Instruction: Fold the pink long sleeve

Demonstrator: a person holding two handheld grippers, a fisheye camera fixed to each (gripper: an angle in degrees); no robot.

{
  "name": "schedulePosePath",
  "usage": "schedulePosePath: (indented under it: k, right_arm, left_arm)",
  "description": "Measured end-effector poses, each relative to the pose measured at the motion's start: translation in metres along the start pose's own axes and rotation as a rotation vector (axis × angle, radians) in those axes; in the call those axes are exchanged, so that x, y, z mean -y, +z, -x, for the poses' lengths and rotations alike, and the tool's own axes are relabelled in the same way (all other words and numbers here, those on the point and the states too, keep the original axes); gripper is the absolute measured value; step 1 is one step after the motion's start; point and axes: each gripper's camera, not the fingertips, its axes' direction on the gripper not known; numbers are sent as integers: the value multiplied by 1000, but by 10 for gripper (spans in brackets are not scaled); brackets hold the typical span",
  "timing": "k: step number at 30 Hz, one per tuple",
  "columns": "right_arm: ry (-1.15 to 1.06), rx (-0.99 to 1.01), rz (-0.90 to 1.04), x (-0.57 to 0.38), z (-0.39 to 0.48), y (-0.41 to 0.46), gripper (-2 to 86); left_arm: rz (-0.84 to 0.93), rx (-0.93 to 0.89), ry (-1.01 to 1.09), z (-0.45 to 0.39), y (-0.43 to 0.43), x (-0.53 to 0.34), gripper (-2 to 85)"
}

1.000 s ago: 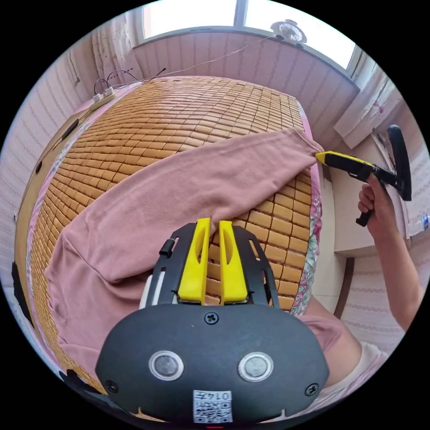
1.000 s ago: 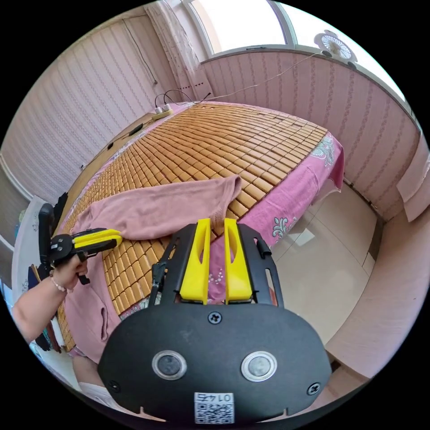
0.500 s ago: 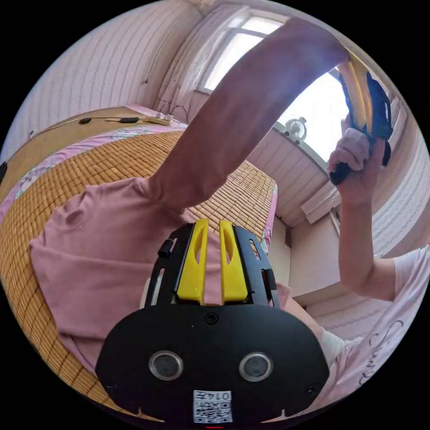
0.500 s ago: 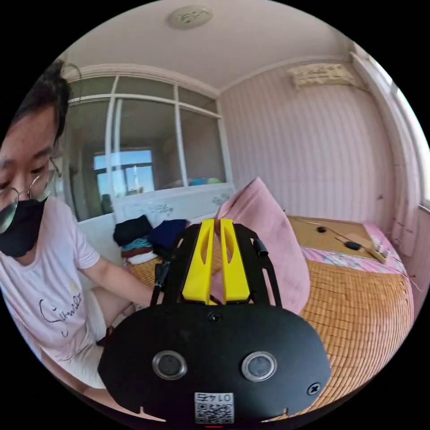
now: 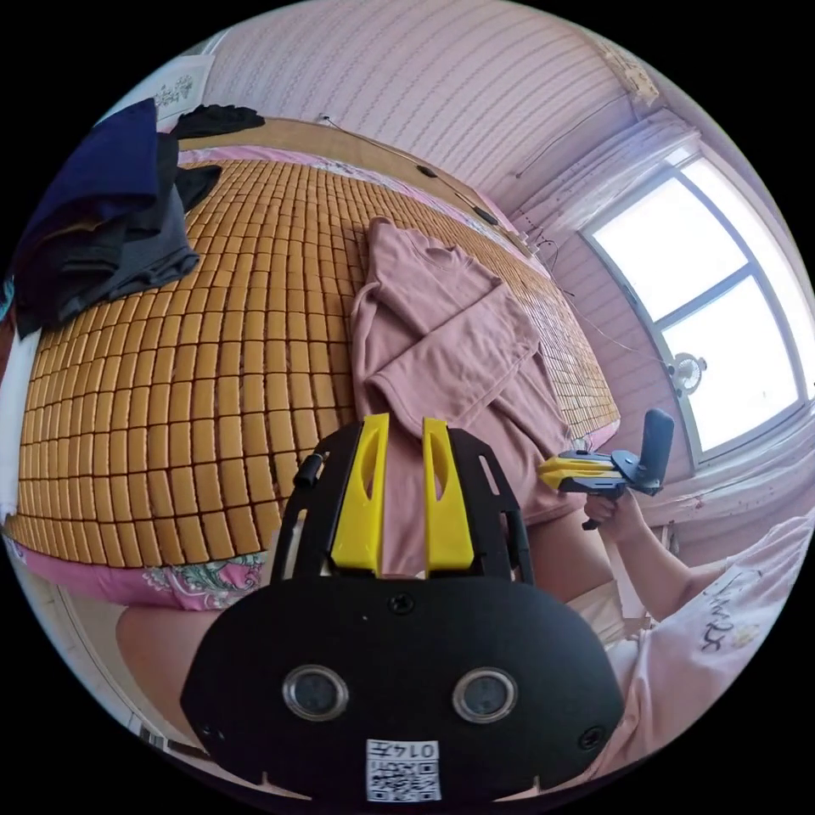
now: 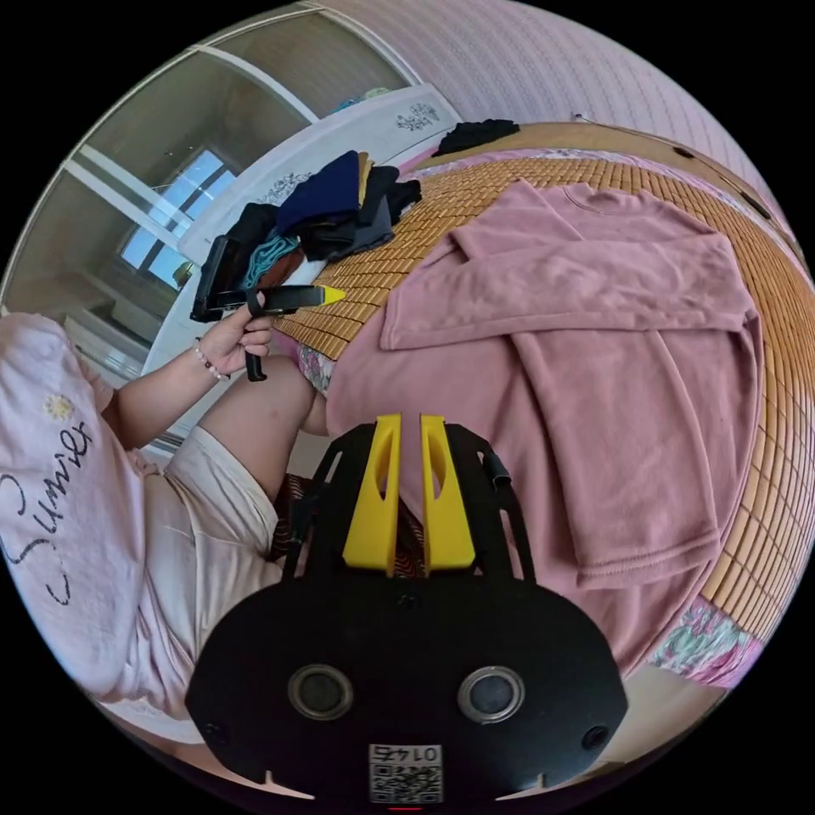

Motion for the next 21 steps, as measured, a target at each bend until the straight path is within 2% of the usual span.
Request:
schedulePosePath:
  k: [6,7,11,15,21]
  right_arm:
    - [132,-69,-77,11,-21,-23,52]
    - [133,-127,-76,19,-27,-29,60]
    - [114,-328,-76,60,-56,-56,81]
    - [143,-473,-98,109,-96,-78,91]
    - [264,-574,-88,199,-179,-80,135]
  left_arm:
    - [100,48,68,2,40,38,79]
    - [167,94,77,7,51,40,73]
    - [183,53,117,23,38,50,38]
    - [80,13,163,29,-3,70,33]
    - [-4,45,175,64,-3,179,71]
